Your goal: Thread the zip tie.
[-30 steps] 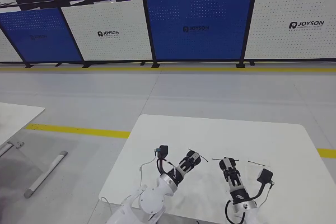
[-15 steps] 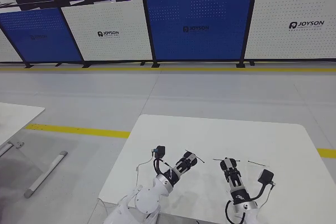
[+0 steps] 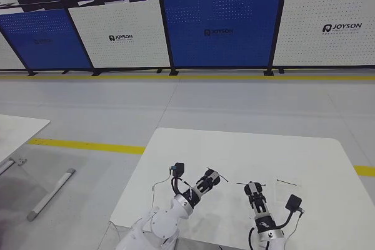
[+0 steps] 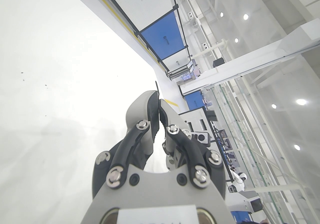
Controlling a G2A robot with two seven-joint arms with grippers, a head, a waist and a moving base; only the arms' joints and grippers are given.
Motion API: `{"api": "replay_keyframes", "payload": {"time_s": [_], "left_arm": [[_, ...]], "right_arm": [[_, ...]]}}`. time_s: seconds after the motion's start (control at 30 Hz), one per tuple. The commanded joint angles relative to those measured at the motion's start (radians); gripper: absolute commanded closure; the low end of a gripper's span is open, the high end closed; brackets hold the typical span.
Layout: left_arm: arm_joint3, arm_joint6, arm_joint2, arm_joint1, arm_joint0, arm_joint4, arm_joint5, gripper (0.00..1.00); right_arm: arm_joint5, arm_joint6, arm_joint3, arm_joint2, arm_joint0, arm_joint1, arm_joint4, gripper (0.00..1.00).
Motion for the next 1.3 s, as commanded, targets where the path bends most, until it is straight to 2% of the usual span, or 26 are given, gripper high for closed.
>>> {"api": "replay_keyframes", "payload": {"time_s": [0.0, 0.13, 0.5, 0.8, 1.27], "left_arm": [[0.000, 0.000, 0.000, 0.000, 0.000, 0.000, 0.000, 1.00], [0.000, 0.000, 0.000, 0.000, 0.000, 0.000, 0.000, 1.00], [0.000, 0.000, 0.000, 0.000, 0.000, 0.000, 0.000, 1.00], [0.000, 0.000, 0.000, 0.000, 0.000, 0.000, 0.000, 1.00], [0.000, 0.000, 0.000, 0.000, 0.000, 0.000, 0.000, 1.00]], "right_arm": [[0.021, 0.019, 0.001, -0.004, 0.007, 0.000, 0.002, 1.00], [0.049, 0.043, 0.014, -0.020, 0.026, -0.003, 0.002, 1.00], [0.048, 0.035, 0.025, -0.029, 0.037, -0.007, 0.005, 1.00], [0.085, 0.034, 0.041, -0.046, 0.062, -0.013, -0.006, 1.00], [0.068, 0.023, 0.041, -0.041, 0.058, -0.016, -0.004, 1.00]]}}
